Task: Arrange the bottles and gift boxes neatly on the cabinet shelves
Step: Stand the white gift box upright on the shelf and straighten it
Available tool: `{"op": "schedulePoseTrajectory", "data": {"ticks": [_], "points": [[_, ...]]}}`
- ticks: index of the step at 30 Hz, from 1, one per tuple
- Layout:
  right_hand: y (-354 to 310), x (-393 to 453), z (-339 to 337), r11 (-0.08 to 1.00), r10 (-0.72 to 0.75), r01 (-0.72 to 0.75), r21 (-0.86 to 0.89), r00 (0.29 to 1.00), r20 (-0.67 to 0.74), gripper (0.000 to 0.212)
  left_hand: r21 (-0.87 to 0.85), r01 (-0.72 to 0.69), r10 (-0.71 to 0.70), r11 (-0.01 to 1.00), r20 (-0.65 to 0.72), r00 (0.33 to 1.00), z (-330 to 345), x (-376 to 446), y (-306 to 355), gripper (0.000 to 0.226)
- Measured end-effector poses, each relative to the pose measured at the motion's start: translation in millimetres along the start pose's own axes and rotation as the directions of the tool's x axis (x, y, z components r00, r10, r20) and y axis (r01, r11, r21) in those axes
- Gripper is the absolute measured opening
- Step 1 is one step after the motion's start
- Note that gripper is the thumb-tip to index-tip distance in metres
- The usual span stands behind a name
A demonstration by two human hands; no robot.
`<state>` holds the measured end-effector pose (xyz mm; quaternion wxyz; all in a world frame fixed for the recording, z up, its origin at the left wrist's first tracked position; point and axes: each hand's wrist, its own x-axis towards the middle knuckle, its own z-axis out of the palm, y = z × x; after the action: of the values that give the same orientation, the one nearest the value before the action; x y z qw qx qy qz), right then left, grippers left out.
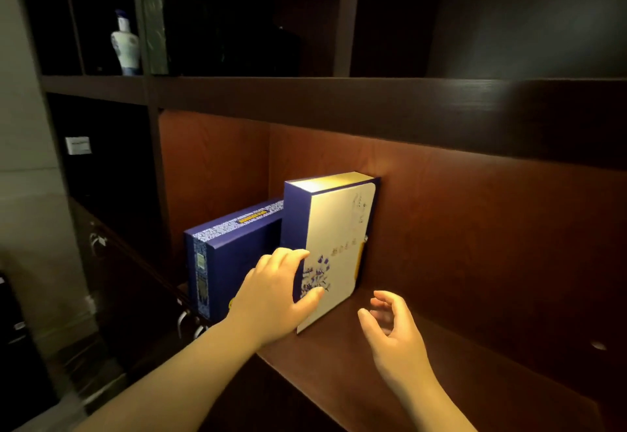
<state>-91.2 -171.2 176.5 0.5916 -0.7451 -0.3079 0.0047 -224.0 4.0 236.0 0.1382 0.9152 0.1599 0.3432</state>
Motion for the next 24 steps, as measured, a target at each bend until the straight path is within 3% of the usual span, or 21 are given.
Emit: {"op": "schedulePoseTrajectory", "data": {"ticks": [7,14,19,24], "points": [[-1.0,91.1,43.0,1.0,0.027,-0.027,-0.002,0.998,0.058,0.035,-0.206,0.233,-0.245,0.95,-0.034,0.969,16.0,87.0,-42.8,0.087],[-4.8,132.9,78.0,0.997,0.082,-0.081,-0.017,0.993,0.086,0.045,-0.414,0.396,-0.421,0.819,0.034,0.906,39.7,142.4,-71.9,0.134],[-6.2,148.4,104.6,0.991,0.13,-0.129,-0.02,0.988,0.077,0.047,-0.53,0.385,-0.394,0.756,0.101,0.914,61.2,162.8,-88.6,0.143],[-1.8,158.4,124.6,0.983,0.185,-0.185,-0.003,0.982,0.018,0.04,-0.613,0.289,-0.311,0.735,0.075,0.948,78.9,172.8,-95.4,0.139]]}}
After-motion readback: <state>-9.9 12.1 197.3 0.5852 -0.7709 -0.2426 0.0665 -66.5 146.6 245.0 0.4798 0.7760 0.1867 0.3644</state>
